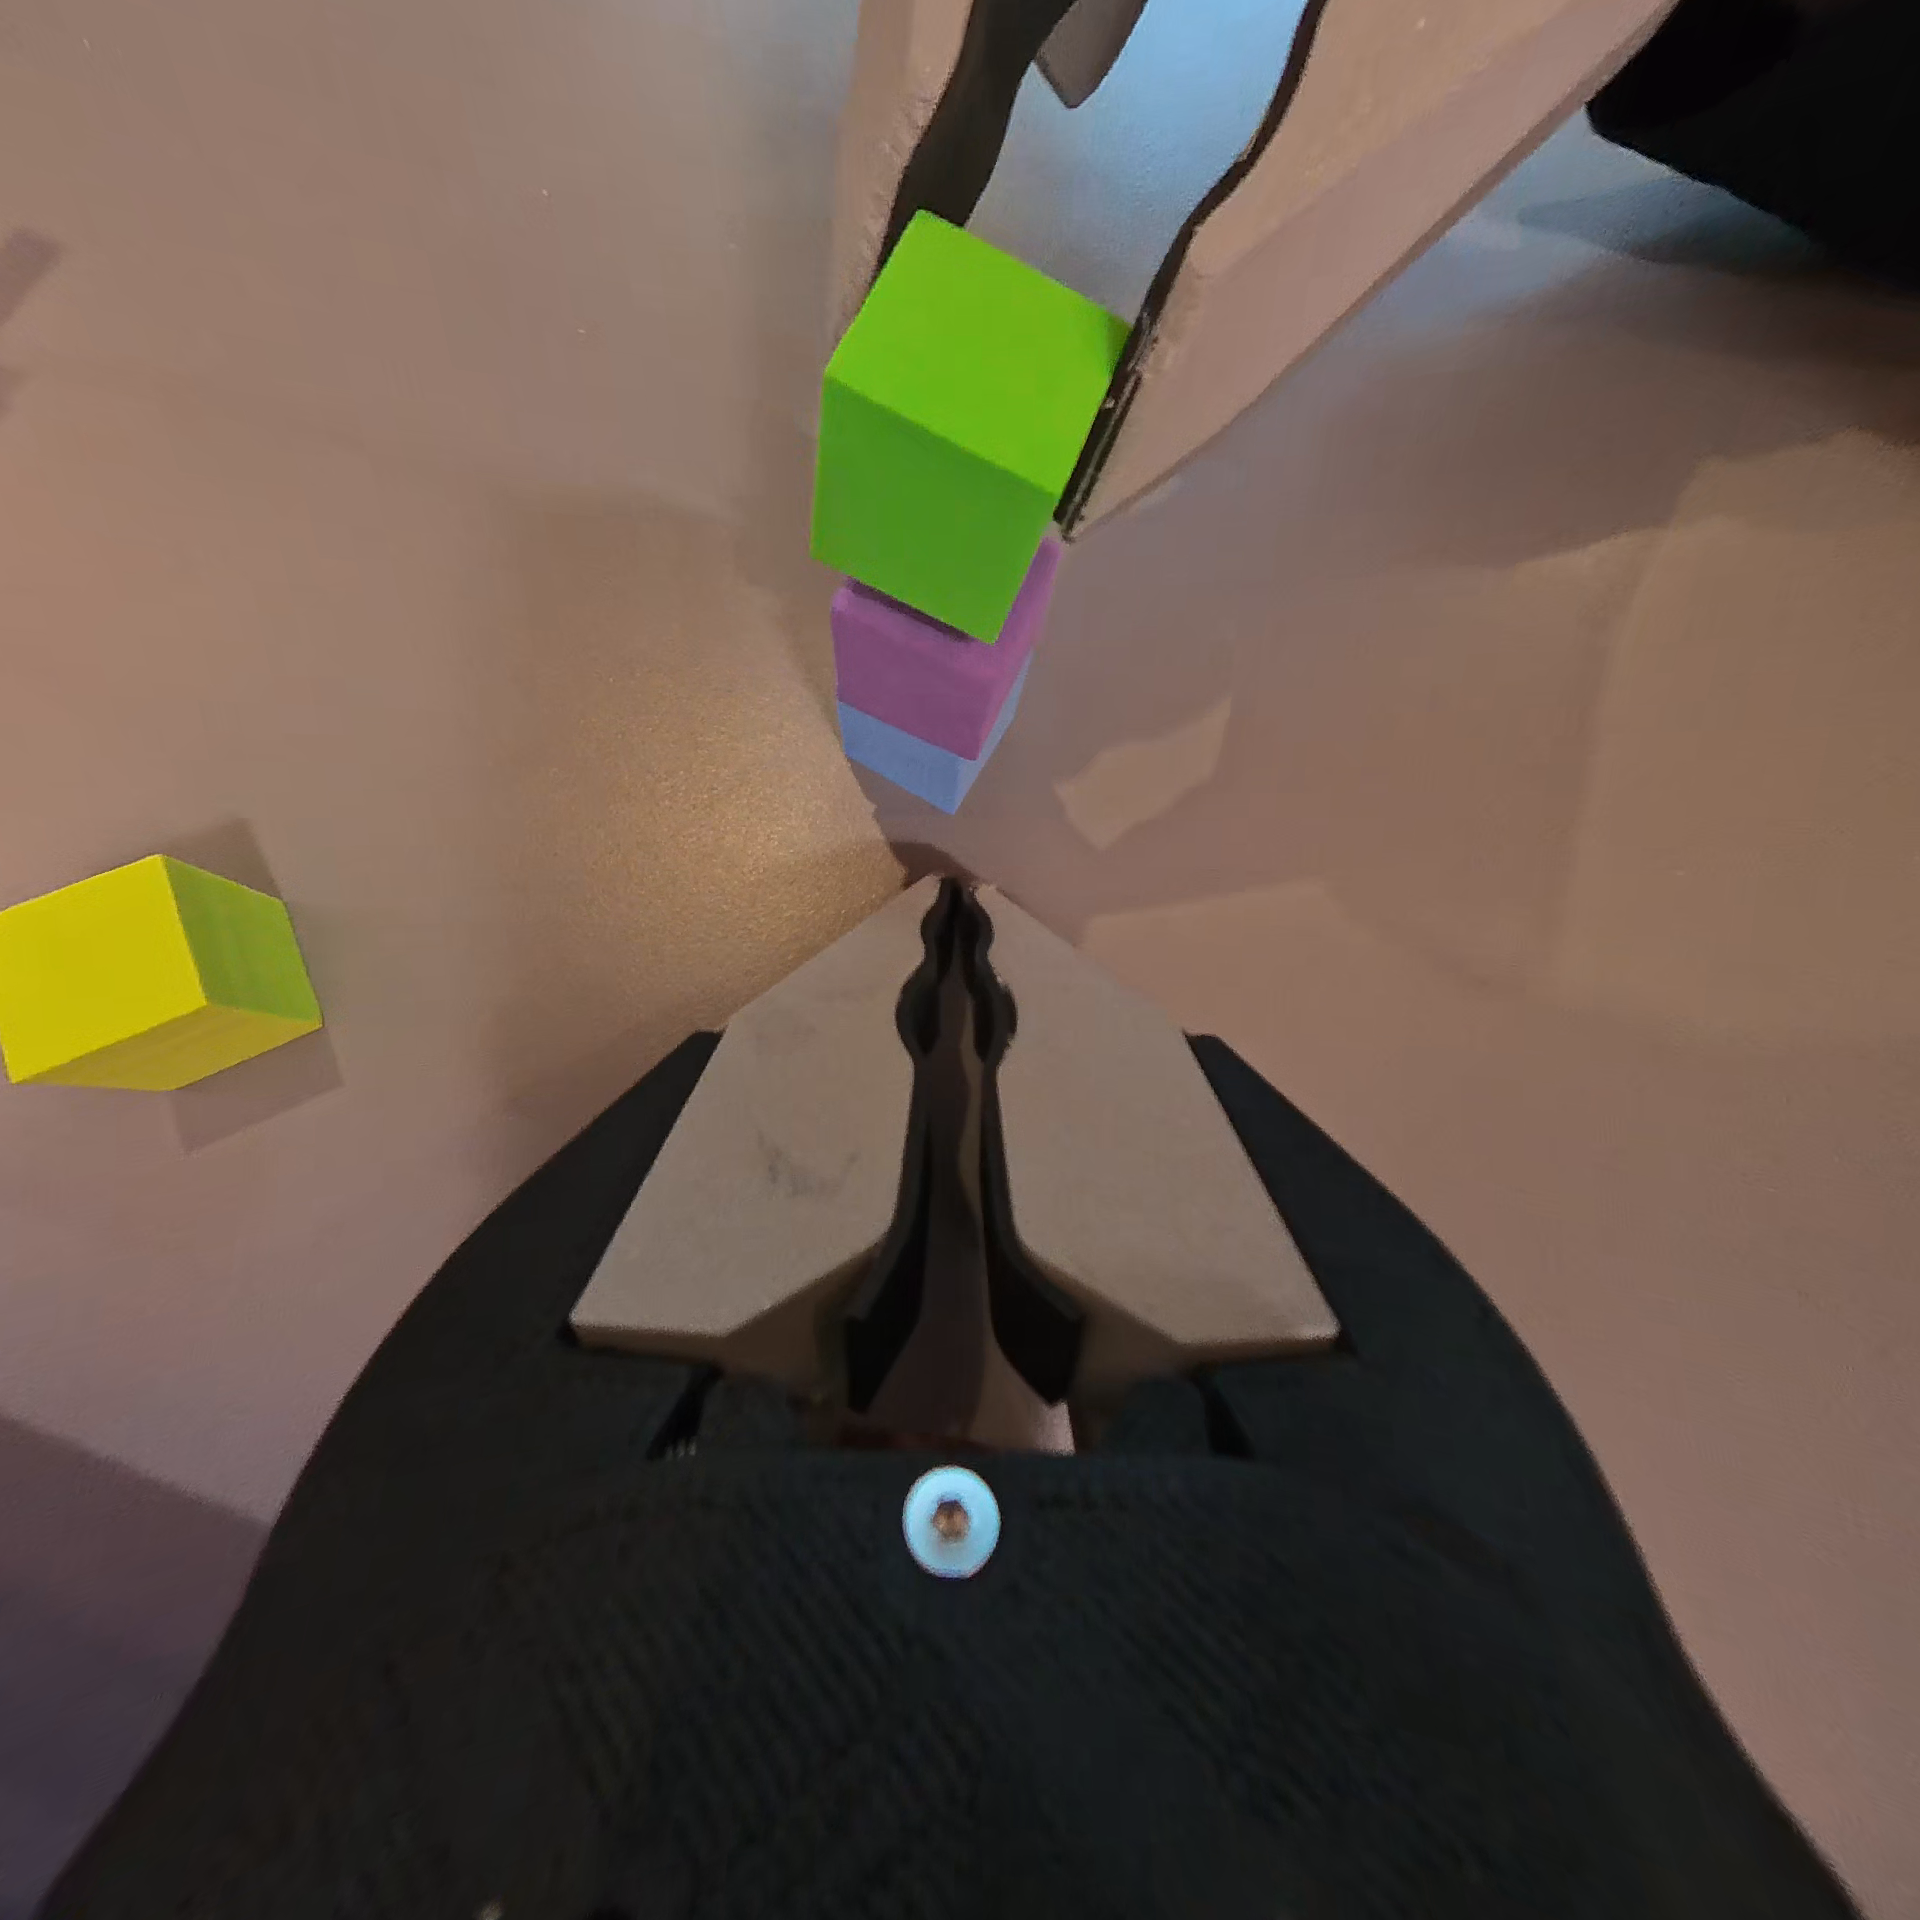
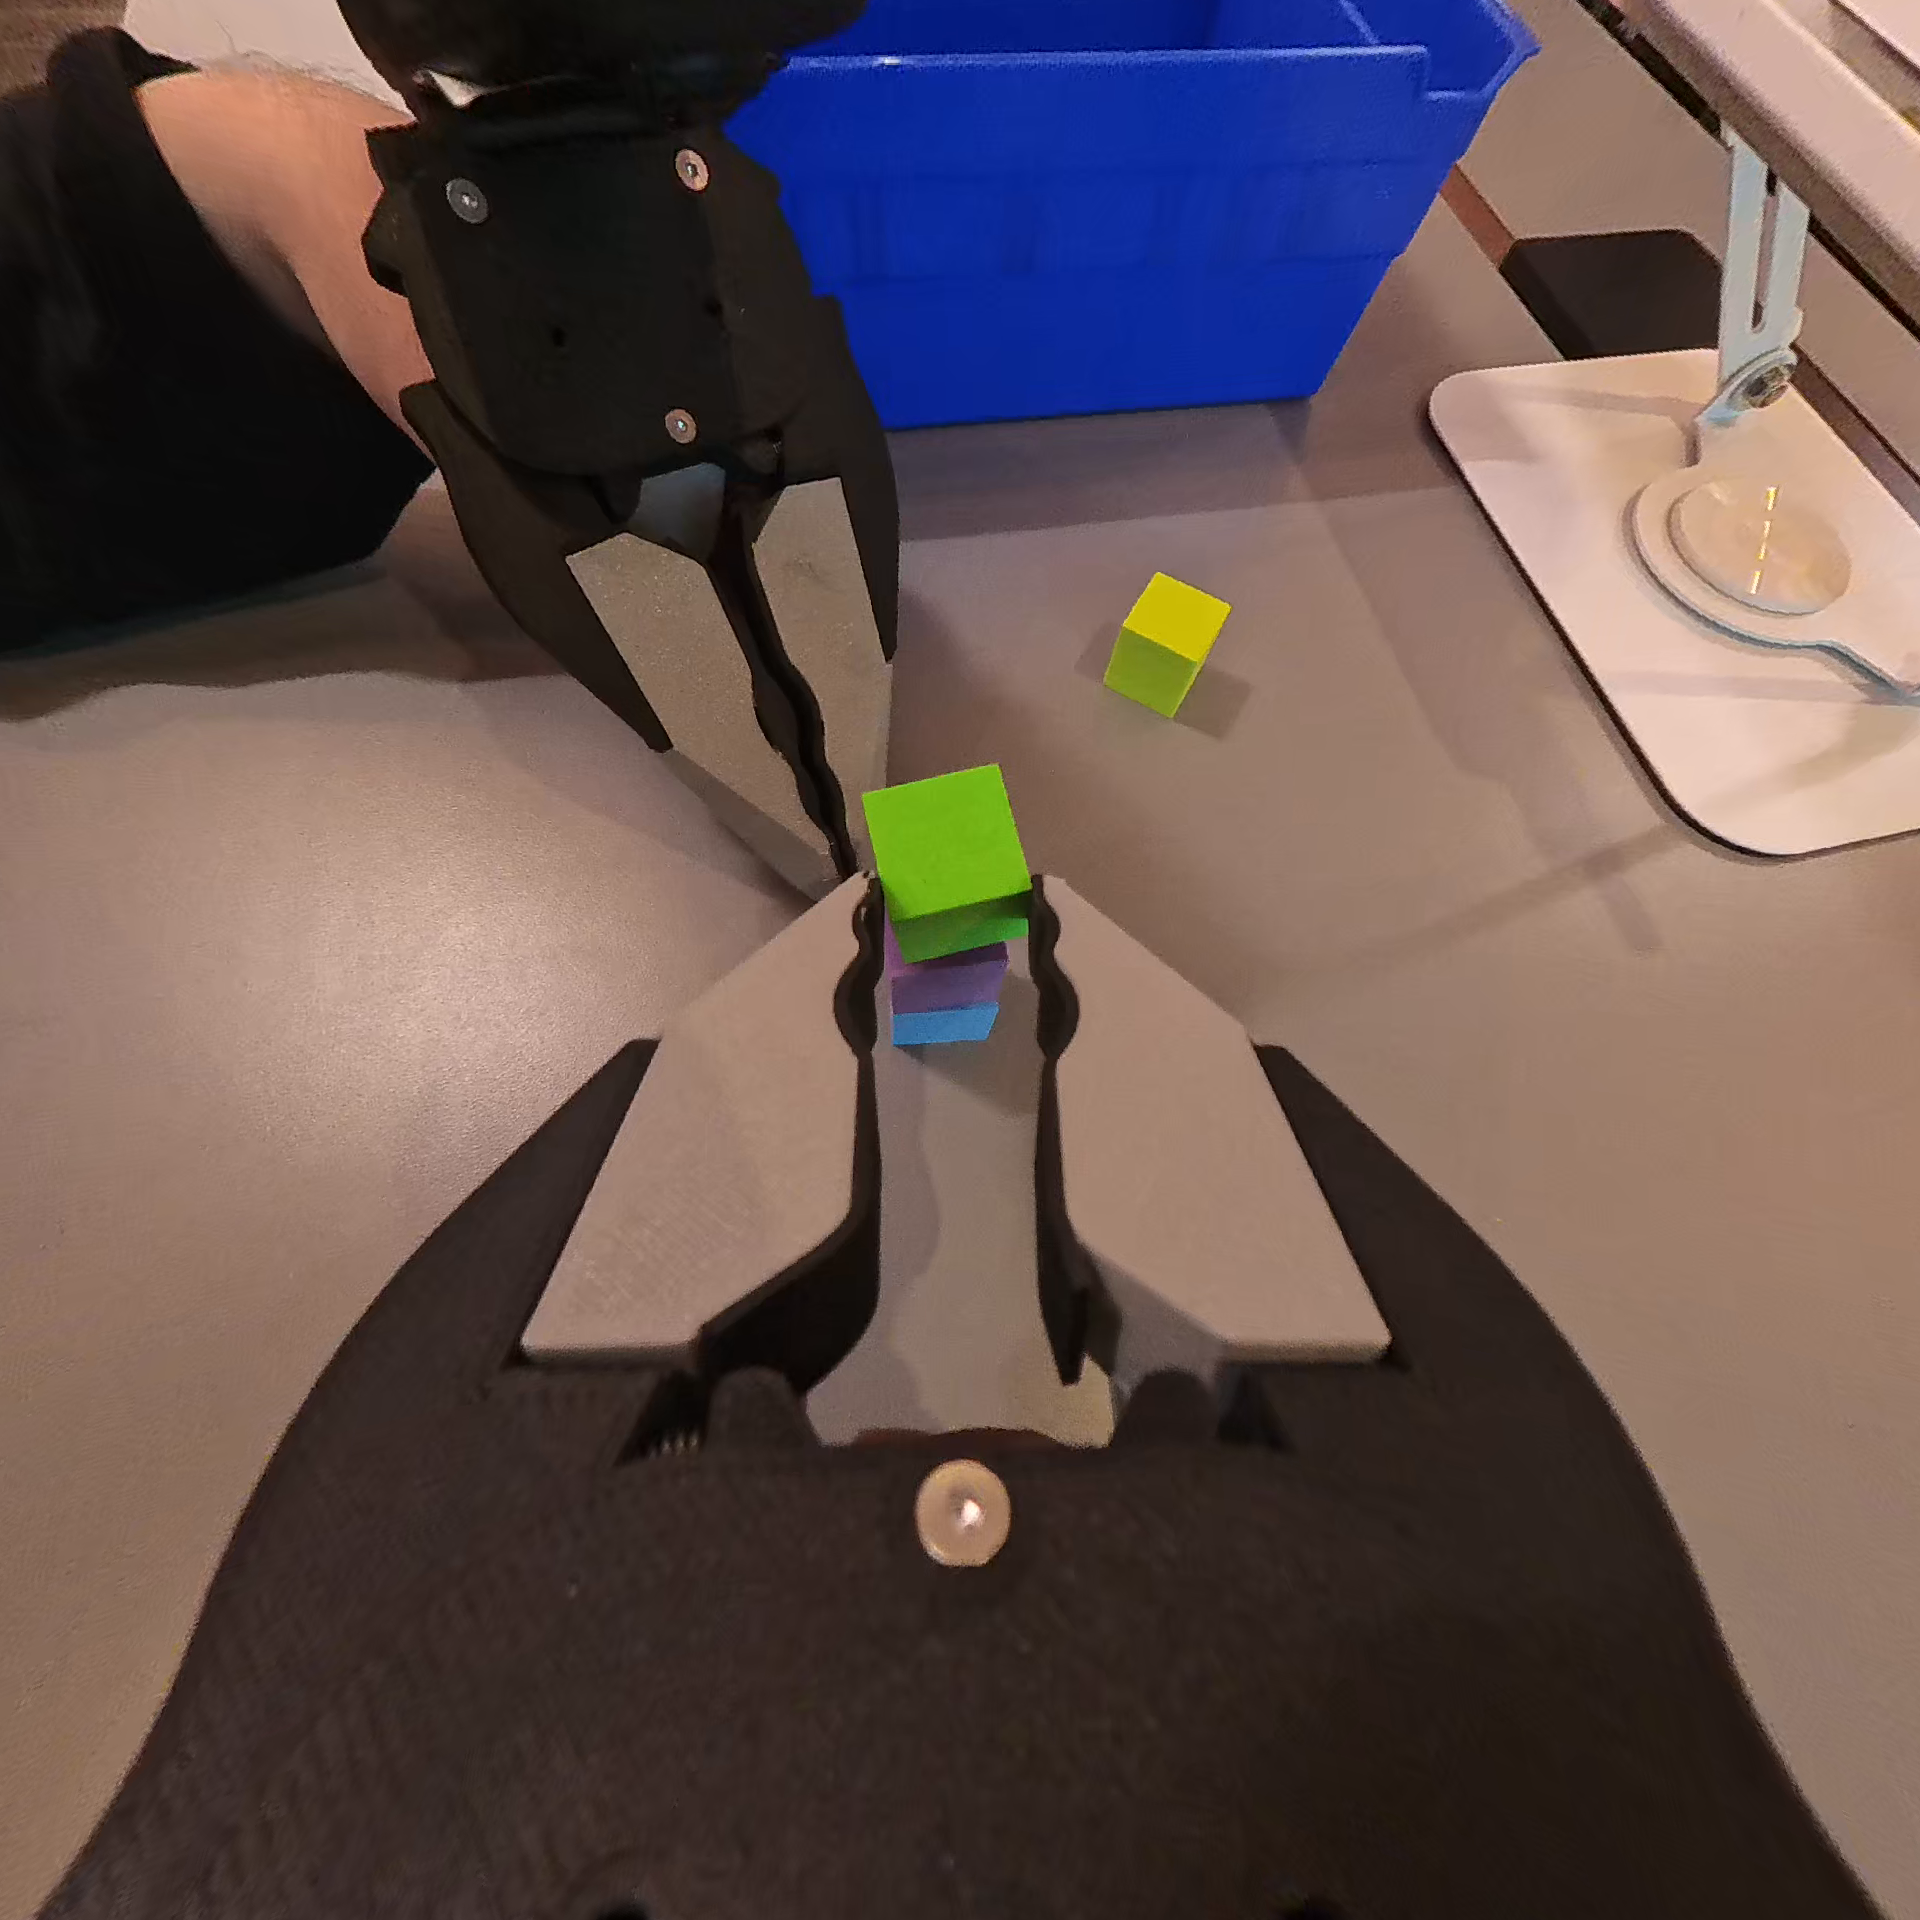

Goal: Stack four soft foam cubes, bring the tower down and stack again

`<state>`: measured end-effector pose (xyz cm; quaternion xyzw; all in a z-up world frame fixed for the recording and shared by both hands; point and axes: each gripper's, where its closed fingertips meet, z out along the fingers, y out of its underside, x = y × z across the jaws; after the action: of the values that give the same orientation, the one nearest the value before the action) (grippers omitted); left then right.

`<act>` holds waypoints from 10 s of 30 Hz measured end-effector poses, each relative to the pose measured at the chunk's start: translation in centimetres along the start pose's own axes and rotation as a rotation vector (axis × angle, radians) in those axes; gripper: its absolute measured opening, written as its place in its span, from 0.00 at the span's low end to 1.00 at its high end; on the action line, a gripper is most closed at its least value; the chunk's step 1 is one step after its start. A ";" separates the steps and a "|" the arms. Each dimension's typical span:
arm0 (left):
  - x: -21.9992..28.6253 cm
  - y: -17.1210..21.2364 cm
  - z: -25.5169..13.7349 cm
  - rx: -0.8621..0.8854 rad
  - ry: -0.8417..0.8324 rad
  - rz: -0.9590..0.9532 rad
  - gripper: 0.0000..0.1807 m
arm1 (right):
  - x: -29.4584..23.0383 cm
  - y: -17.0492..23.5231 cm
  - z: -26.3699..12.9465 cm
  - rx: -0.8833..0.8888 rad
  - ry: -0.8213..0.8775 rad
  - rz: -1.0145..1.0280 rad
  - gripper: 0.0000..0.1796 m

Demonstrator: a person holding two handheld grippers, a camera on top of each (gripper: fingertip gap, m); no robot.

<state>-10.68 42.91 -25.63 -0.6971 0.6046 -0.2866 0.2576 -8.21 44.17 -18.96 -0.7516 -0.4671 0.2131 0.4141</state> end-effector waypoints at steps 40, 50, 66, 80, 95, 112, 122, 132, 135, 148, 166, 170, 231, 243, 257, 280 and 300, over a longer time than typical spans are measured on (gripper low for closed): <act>0.0 -0.1 0.1 0.004 0.000 0.002 0.00 | 0.0 1.1 0.7 -0.035 -0.009 0.039 0.19; -4.4 -2.1 -1.9 0.082 -0.232 -0.067 0.10 | 1.0 -2.0 -2.5 0.216 -0.033 0.074 0.20; -13.0 -0.4 -3.5 0.110 -0.633 -0.251 0.25 | 3.3 -2.3 -4.3 0.334 -0.007 0.163 0.19; -9.7 -6.2 -6.8 0.351 -0.642 0.019 0.14 | 3.4 -2.5 -4.6 0.352 -0.031 0.205 0.18; 2.8 -9.7 -7.0 0.488 0.053 0.091 0.14 | -1.0 -4.1 -5.4 0.398 -0.235 0.088 0.22; 4.1 -8.1 -5.6 0.359 0.123 0.071 0.14 | -3.7 -3.3 -3.7 0.304 -0.302 0.020 0.13; 4.0 -8.0 -5.4 0.348 0.097 0.090 0.14 | -3.7 -3.1 -3.3 0.288 -0.301 0.035 0.13; 2.2 -8.7 -6.2 0.402 0.029 0.007 0.27 | -2.7 -4.4 -4.7 0.383 -0.286 0.084 0.13; 1.3 -8.5 -6.5 0.409 0.005 -0.018 0.27 | -1.4 -4.5 -5.0 0.412 -0.235 0.114 0.13; -4.2 -7.9 -7.2 0.468 -0.150 -0.264 0.24 | 0.2 -3.2 -2.5 0.372 -0.125 0.142 0.13; -4.4 -7.4 -6.4 0.427 -0.186 -0.248 0.22 | 0.4 -3.0 -2.0 0.369 -0.113 0.149 0.13; -4.5 -7.5 -6.5 0.431 -0.195 -0.243 0.22 | 0.4 -2.9 -1.9 0.365 -0.109 0.147 0.13; -6.4 -5.9 -5.2 0.364 -0.286 -0.256 0.22 | -8.8 0.3 -1.0 0.137 -0.438 -0.173 0.00; -7.0 -5.5 -5.0 0.351 -0.312 -0.262 0.22 | -11.7 1.7 0.2 0.052 -0.532 -0.186 0.00; -6.8 -5.2 -4.6 0.326 -0.307 -0.253 0.22 | 1.5 0.2 -0.2 0.171 0.069 0.042 0.00; -4.5 -4.5 -2.6 0.222 -0.228 -0.143 0.22 | 6.4 6.1 -0.2 0.010 0.120 0.272 0.03; -0.4 -3.3 2.9 0.051 -0.198 0.120 0.14 | 7.0 8.3 0.1 -0.101 0.087 0.346 0.09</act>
<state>-6.38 43.80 -25.34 -0.6777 0.6095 -0.2158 0.3503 -0.61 48.47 -25.34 -0.8491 -0.3223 0.2247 0.3529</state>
